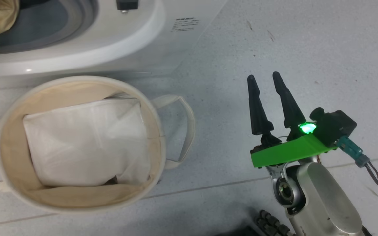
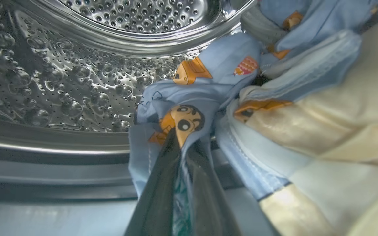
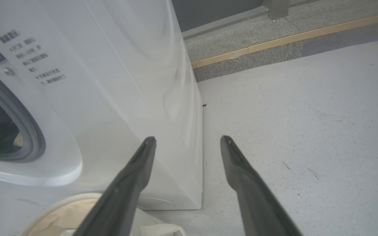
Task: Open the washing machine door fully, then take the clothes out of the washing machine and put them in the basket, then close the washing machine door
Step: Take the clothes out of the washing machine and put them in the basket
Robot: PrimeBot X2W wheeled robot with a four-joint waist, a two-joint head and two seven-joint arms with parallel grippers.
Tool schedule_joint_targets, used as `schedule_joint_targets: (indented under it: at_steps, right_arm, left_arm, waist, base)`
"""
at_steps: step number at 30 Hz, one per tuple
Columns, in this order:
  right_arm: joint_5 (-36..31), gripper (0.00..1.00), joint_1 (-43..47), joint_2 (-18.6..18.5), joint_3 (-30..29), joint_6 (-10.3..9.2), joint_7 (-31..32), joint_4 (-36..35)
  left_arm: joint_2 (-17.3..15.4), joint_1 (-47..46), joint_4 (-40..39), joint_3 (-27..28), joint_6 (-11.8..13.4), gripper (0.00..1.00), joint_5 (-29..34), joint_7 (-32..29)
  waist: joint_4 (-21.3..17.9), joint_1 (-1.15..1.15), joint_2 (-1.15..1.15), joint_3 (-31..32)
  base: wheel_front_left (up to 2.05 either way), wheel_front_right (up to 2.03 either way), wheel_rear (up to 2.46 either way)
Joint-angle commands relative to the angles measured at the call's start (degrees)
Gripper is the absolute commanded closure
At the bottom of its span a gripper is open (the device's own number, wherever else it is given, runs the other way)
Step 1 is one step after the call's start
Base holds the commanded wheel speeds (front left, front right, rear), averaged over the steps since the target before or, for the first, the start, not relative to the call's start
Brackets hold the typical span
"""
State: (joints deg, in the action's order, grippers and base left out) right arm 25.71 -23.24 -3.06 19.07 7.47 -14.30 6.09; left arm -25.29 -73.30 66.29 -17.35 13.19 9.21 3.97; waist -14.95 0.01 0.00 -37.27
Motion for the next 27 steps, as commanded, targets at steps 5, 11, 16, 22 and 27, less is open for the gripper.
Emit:
schedule_joint_targets:
  at_steps: [5, 11, 16, 22, 27]
  right_arm:
    - [-0.8, 0.00, 1.1, 0.2, 0.4, 0.02, -0.7, -1.3]
    - [-1.9, 0.00, 2.0, 0.2, 0.1, 0.02, -0.7, -0.4]
    - [-2.8, 0.00, 3.4, 0.2, -0.9, 0.02, -0.7, 0.5]
    - [-3.9, 0.00, 5.5, 0.2, -1.6, 0.02, -0.7, 1.6]
    - [-4.3, 0.00, 7.6, 0.2, -2.1, 0.02, -0.7, 2.5]
  left_arm:
    - [0.0, 0.5, -1.2, 2.5, 1.2, 1.00, -3.0, 5.8]
    - [3.6, 5.4, -5.3, 5.5, 1.2, 1.00, -8.3, 10.7]
    - [5.7, 14.5, -22.6, 7.9, 1.2, 1.00, -12.1, 11.0]
    - [7.5, 29.6, -49.2, 10.6, 1.8, 1.00, -14.2, 11.0]
    - [9.8, 39.5, -67.5, 12.2, 1.0, 1.00, -14.4, 11.0]
  waist:
    - [1.6, -0.01, 0.00, 2.3]
    - [4.0, -0.01, 0.00, 6.6]
    - [6.3, -0.01, 0.00, 10.9]
    - [8.5, -0.01, 0.00, 16.1]
    - [9.8, -0.01, 0.00, 20.3]
  base:
    - [0.00, 0.00, 0.00]
    - [0.00, 0.00, 0.00]
    - [0.00, 0.00, 0.00]
    - [0.00, 0.00, 0.00]
    - [0.00, 0.00, 0.00]
